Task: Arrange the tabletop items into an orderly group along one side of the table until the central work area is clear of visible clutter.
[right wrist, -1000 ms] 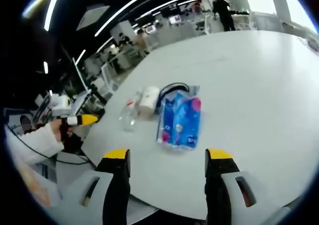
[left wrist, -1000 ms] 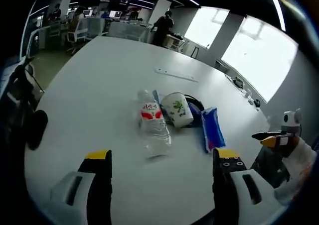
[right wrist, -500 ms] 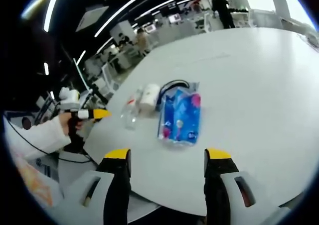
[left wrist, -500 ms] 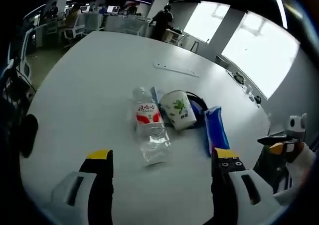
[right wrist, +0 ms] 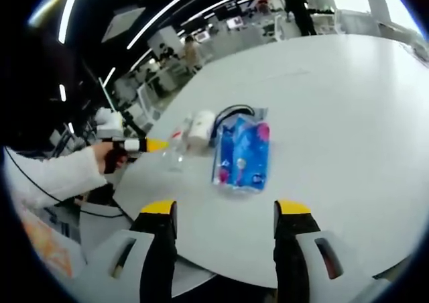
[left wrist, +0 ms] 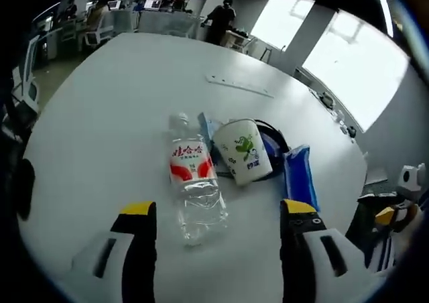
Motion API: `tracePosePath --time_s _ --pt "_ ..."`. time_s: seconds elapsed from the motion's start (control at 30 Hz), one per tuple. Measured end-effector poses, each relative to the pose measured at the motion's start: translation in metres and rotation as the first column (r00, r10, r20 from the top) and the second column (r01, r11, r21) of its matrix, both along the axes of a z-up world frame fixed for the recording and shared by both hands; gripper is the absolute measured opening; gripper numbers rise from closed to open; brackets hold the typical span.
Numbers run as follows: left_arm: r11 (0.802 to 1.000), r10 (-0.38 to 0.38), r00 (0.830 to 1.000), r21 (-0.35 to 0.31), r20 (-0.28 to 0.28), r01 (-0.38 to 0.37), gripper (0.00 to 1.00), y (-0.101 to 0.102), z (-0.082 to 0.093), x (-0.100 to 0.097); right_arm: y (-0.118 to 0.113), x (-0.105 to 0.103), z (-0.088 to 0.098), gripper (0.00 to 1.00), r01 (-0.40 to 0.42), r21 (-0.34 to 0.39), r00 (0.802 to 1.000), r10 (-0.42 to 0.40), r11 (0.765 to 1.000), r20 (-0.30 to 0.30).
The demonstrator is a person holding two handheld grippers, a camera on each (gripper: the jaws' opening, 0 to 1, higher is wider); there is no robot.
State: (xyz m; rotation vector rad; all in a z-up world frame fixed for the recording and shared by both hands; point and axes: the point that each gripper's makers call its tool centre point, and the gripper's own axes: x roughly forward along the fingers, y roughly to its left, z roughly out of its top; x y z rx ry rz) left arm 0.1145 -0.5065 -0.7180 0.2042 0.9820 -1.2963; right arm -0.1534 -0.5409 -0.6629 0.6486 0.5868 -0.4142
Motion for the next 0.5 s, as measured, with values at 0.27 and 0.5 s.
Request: tracePosePath --time_s 0.27,0.5 --pt "0.998 -0.008 0.999 0.068 0.034 0.006 0.76 -0.005 -0.019 0.004 0.003 -0.001 -0.002 0.56 0.001 0.011 1.000 -0.001 1.000 -0.002" --pt "0.996 -0.002 0.998 0.091 0.070 -0.004 0.75 -0.009 -0.026 0.008 -0.001 -0.002 -0.004 0.51 0.042 0.020 0.999 -0.043 0.999 0.014"
